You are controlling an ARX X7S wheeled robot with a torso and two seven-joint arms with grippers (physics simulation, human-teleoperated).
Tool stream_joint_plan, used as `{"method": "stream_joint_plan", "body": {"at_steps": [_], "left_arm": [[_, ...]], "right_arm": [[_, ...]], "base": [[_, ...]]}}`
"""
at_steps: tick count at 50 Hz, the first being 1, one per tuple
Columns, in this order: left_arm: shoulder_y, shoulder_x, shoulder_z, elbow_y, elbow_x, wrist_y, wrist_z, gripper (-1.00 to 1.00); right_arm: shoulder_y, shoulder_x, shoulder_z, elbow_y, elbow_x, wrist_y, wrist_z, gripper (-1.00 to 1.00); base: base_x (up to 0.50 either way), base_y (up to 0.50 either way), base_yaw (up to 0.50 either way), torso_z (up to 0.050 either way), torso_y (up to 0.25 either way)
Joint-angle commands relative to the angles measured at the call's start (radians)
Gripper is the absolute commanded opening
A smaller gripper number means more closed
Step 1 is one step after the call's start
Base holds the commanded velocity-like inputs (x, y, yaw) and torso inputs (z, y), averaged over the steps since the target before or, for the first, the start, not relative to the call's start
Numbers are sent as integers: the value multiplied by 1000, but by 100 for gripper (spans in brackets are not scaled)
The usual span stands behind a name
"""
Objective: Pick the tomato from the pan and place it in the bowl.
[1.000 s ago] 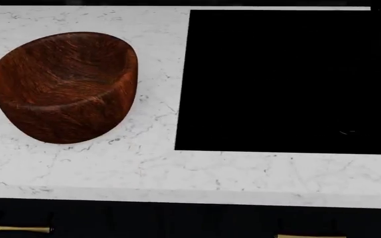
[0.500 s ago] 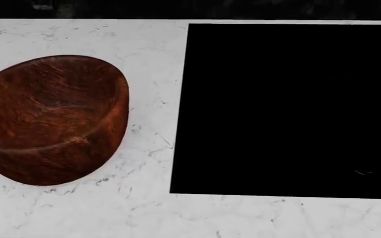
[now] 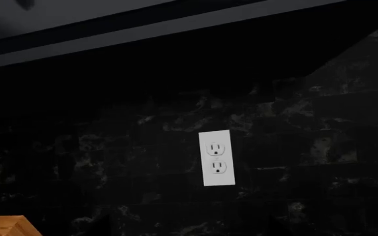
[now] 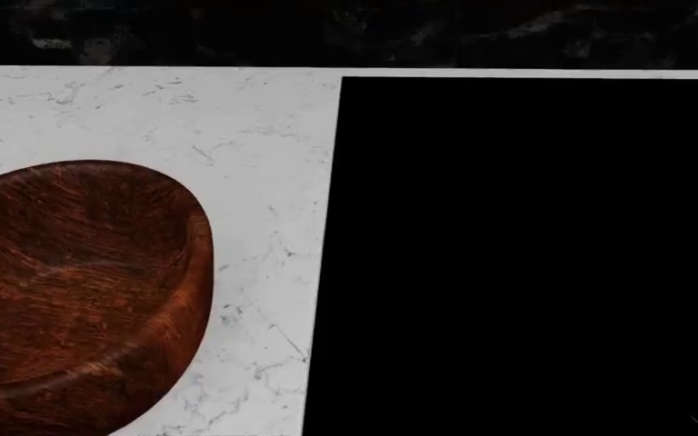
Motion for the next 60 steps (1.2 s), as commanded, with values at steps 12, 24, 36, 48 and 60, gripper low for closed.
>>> {"method": "stream_joint_plan", "body": {"at_steps": [12, 24, 36, 48, 60], "left_arm": [[-1, 7, -2, -39, 28, 7, 20, 100], [-4, 0, 3, -23, 28, -11, 19, 100], [-12, 0, 7, -18, 26, -21, 18, 100], [-5, -7, 3, 1, 26, -34, 21, 100], [7, -5, -12, 5, 21, -25, 22, 100]], "right_arm": [[-9, -44, 58, 66, 12, -86, -22, 100], [-14, -39, 55, 60, 22, -80, -22, 100], [-2, -40, 83, 54, 48, -58, -16, 100], [4, -39, 84, 49, 60, -46, -8, 100], [12, -31, 69, 36, 67, -27, 7, 100]], "base": [[0, -146, 0, 0, 0], [0, -166, 0, 0, 0], [0, 0, 0, 0, 0], [0, -172, 0, 0, 0], [0, -117, 0, 0, 0]]}}
